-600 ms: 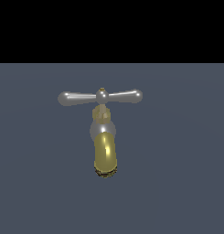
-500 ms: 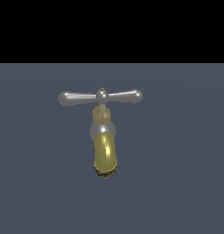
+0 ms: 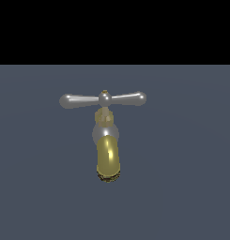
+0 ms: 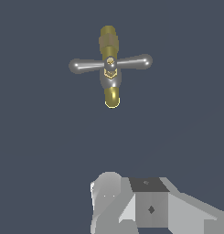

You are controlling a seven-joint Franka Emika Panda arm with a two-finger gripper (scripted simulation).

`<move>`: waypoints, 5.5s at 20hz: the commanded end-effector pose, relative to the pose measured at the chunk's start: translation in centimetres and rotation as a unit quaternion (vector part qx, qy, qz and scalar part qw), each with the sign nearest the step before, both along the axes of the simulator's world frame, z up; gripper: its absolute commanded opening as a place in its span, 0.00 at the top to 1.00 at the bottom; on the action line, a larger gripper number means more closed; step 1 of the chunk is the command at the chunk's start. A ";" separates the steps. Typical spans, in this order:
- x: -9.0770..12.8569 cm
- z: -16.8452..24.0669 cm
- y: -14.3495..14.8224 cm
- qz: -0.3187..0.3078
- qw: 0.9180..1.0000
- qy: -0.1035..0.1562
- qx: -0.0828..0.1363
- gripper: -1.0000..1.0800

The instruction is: Turn on the faucet by rotating a designated handle.

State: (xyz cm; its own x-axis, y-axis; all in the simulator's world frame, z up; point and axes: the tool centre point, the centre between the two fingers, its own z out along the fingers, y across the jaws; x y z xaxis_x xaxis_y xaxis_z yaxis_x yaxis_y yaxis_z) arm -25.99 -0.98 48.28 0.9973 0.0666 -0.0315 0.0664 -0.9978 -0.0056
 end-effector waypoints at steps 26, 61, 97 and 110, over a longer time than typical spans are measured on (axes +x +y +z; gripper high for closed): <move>7.5 -4.2 2.3 -0.174 0.985 -0.006 -0.022 1.00; 19.9 -18.8 9.9 -0.518 0.855 -0.021 -0.027 1.00; 21.7 -28.4 14.7 -0.673 0.740 -0.011 -0.012 1.00; 17.3 -28.4 14.4 -0.673 0.740 -0.011 -0.012 1.00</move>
State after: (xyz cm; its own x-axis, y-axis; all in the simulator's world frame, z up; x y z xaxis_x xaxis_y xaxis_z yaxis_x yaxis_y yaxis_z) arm -7.82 13.51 19.89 0.1592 -0.9872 -0.0025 -0.9872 -0.1591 -0.0066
